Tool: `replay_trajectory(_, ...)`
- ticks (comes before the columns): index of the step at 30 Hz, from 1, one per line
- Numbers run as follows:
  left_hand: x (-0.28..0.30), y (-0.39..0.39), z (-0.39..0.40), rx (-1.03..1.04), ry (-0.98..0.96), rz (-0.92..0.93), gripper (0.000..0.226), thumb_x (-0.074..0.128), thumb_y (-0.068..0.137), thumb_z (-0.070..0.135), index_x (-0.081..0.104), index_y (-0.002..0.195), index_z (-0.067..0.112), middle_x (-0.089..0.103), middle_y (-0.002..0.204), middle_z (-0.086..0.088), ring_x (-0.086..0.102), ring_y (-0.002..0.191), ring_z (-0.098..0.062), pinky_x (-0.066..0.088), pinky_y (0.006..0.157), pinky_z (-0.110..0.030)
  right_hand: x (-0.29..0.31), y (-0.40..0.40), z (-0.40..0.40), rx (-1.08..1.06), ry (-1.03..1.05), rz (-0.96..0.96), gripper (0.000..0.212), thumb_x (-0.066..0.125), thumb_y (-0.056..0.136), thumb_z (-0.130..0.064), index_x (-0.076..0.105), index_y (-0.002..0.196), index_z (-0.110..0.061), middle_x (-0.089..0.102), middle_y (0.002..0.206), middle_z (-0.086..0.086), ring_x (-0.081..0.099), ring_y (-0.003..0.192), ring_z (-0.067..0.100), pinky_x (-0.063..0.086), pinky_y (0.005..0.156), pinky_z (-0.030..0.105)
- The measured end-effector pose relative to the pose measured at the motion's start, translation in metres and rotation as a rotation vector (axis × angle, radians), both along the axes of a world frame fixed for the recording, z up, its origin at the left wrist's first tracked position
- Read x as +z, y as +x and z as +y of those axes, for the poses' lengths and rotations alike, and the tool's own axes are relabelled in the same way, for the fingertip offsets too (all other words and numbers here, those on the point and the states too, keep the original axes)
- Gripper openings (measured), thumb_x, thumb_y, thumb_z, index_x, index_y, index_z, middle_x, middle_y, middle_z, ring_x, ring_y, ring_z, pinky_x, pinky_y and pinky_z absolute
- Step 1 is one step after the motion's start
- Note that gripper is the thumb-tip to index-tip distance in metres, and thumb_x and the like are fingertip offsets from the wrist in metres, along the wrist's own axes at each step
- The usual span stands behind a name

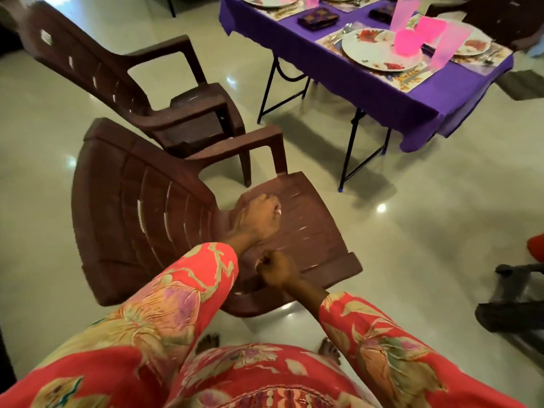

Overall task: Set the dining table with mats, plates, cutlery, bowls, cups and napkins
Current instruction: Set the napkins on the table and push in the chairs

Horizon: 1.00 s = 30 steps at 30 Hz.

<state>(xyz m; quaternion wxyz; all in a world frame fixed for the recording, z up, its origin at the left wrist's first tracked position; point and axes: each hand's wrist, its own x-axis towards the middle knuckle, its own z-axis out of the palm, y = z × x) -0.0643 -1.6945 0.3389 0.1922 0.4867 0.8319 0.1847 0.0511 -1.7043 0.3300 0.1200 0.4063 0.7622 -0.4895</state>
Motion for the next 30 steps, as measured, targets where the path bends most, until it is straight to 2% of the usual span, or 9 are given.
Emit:
replay_trajectory(4, 0.015, -0.067, -0.030, -0.163, -0.042, 0.083, 0.024, 0.045, 0.091, 0.017, 0.061, 0.105, 0.006, 0.056, 0.110, -0.016, 0.055, 0.104, -0.033, 0.046, 0.090, -0.043, 0.011, -0.068, -0.053, -0.186, -0.054, -0.030, 0.015, 0.052, 0.089, -0.019, 0.065, 0.089, -0.011, 0.064, 0.098, 0.017, 0.058, 0.087, 0.028, 0.050, 0.085, 0.036)
replay_trajectory(8, 0.031, -0.117, -0.060, -0.232, -0.094, 0.110, 0.028, 0.042, 0.095, 0.019, 0.060, 0.110, 0.005, 0.052, 0.114, -0.016, 0.053, 0.109, -0.035, 0.045, 0.092, -0.046, 0.029, -0.106, -0.105, -0.338, -0.263, -0.039, 0.021, 0.048, 0.095, -0.009, 0.052, 0.115, -0.009, 0.052, 0.087, 0.008, 0.044, 0.064, 0.014, 0.040, 0.043, 0.010)
replay_trajectory(10, 0.037, -0.132, -0.075, -0.276, -0.126, 0.144, 0.029, 0.041, 0.096, 0.020, 0.059, 0.112, 0.004, 0.052, 0.116, -0.015, 0.053, 0.110, -0.034, 0.046, 0.092, -0.045, 0.031, -0.119, -0.124, -0.459, -0.283, -0.047, 0.026, 0.047, 0.095, -0.006, 0.051, 0.119, 0.000, 0.059, 0.106, 0.016, 0.050, 0.079, 0.020, 0.045, 0.053, 0.018)
replay_trajectory(12, 0.039, -0.143, -0.086, -0.331, -0.142, 0.167, 0.029, 0.042, 0.096, 0.022, 0.058, 0.111, 0.004, 0.052, 0.116, -0.015, 0.054, 0.109, -0.034, 0.046, 0.091, -0.045, 0.032, -0.127, -0.138, -0.548, -0.287, -0.047, 0.035, 0.047, 0.095, -0.006, 0.047, 0.128, 0.005, 0.053, 0.128, 0.021, 0.052, 0.100, 0.025, 0.045, 0.083, 0.028)
replay_trajectory(15, 0.042, -0.155, -0.097, -0.398, -0.157, 0.190, 0.029, 0.043, 0.095, 0.022, 0.058, 0.111, 0.004, 0.052, 0.114, -0.016, 0.055, 0.107, -0.035, 0.047, 0.091, -0.047, 0.037, -0.131, -0.147, -0.658, -0.313, -0.069, 0.033, 0.045, 0.097, -0.008, 0.048, 0.127, 0.004, 0.052, 0.123, 0.022, 0.049, 0.119, 0.035, 0.035, 0.107, 0.039)
replay_trajectory(21, 0.050, -0.159, -0.105, -0.494, -0.187, 0.193, 0.027, 0.044, 0.095, 0.020, 0.058, 0.111, 0.002, 0.053, 0.112, -0.017, 0.054, 0.105, -0.034, 0.047, 0.089, -0.043, 0.041, -0.142, -0.157, -0.729, -0.347, -0.082, 0.035, 0.050, 0.094, -0.009, 0.047, 0.127, 0.001, 0.052, 0.099, 0.021, 0.049, 0.087, 0.026, 0.036, 0.105, 0.040)
replay_trajectory(24, 0.051, -0.165, -0.108, -0.510, -0.201, 0.200, 0.028, 0.044, 0.095, 0.021, 0.058, 0.108, 0.001, 0.054, 0.111, -0.018, 0.055, 0.104, -0.035, 0.047, 0.089, -0.042, 0.043, -0.151, -0.159, -0.770, -0.348, -0.119, 0.062, 0.057, 0.091, -0.021, 0.028, 0.142, -0.002, 0.028, 0.143, 0.019, 0.035, 0.126, 0.034, 0.037, 0.105, 0.042)
replay_trajectory(27, 0.052, -0.168, -0.112, -0.503, -0.229, 0.219, 0.028, 0.044, 0.095, 0.021, 0.058, 0.109, 0.000, 0.054, 0.112, -0.019, 0.055, 0.104, -0.035, 0.045, 0.087, -0.041, 0.044, -0.154, -0.158, -0.845, -0.324, -0.178, 0.080, 0.063, 0.087, -0.026, 0.014, 0.147, -0.005, 0.017, 0.144, 0.015, 0.024, 0.132, 0.033, 0.040, 0.100, 0.040)
replay_trajectory(30, 0.052, -0.171, -0.113, -0.513, -0.234, 0.239, 0.028, 0.044, 0.096, 0.021, 0.057, 0.110, 0.001, 0.055, 0.113, -0.018, 0.055, 0.104, -0.034, 0.045, 0.088, -0.040, 0.039, -0.150, -0.153, -0.797, -0.331, -0.202, 0.064, 0.061, 0.090, -0.022, 0.029, 0.141, -0.001, 0.032, 0.134, 0.015, 0.037, 0.123, 0.029, 0.039, 0.099, 0.030)
